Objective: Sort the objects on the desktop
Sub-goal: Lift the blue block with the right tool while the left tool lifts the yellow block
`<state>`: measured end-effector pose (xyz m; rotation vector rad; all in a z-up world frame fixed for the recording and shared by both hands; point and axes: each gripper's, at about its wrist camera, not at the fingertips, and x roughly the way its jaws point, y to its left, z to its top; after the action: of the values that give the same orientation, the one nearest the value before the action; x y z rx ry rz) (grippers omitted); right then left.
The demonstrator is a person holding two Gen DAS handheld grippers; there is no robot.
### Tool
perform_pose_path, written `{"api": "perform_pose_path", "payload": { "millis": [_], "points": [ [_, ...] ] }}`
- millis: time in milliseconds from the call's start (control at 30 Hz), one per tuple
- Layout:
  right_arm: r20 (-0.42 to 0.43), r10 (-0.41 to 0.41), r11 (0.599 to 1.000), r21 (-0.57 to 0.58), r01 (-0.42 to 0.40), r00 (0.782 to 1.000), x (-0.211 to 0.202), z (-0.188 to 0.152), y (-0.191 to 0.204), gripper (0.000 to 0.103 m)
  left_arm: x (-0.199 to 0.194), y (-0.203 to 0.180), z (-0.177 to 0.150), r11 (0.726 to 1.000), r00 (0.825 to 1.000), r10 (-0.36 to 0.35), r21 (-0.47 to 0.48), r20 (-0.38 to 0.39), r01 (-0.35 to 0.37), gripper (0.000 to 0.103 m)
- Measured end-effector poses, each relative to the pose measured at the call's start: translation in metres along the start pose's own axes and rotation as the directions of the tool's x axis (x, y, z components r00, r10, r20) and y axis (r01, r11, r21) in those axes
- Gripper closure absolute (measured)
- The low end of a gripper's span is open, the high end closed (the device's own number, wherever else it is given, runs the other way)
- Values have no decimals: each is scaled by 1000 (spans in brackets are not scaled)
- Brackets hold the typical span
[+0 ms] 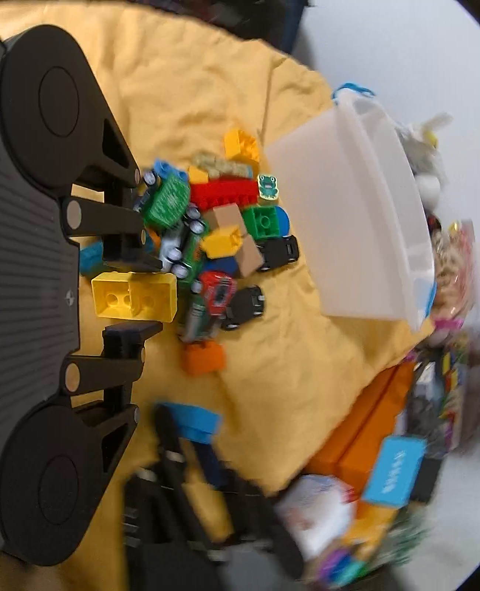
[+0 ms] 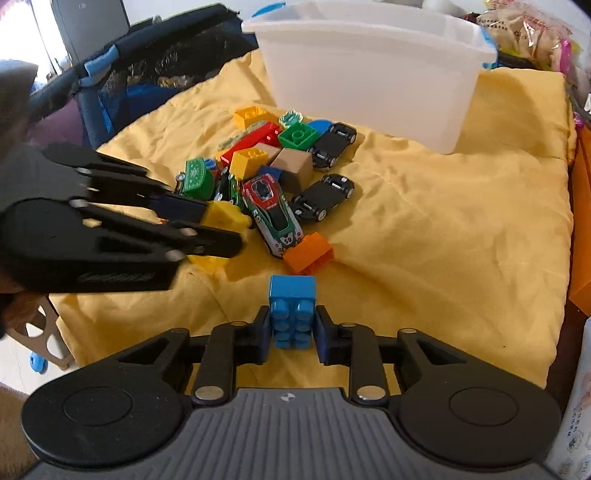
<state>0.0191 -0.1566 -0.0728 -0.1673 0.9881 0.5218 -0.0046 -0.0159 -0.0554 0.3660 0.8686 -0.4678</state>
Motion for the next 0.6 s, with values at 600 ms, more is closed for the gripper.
{"api": "perform_pose_path", "payload": {
  "millis": [600],
  "points": [
    [-119,16,999,-44,-22,993,9,16,-3,69,-11,-48,-20,981,999,-22,195,40,14,64]
  ]
}}
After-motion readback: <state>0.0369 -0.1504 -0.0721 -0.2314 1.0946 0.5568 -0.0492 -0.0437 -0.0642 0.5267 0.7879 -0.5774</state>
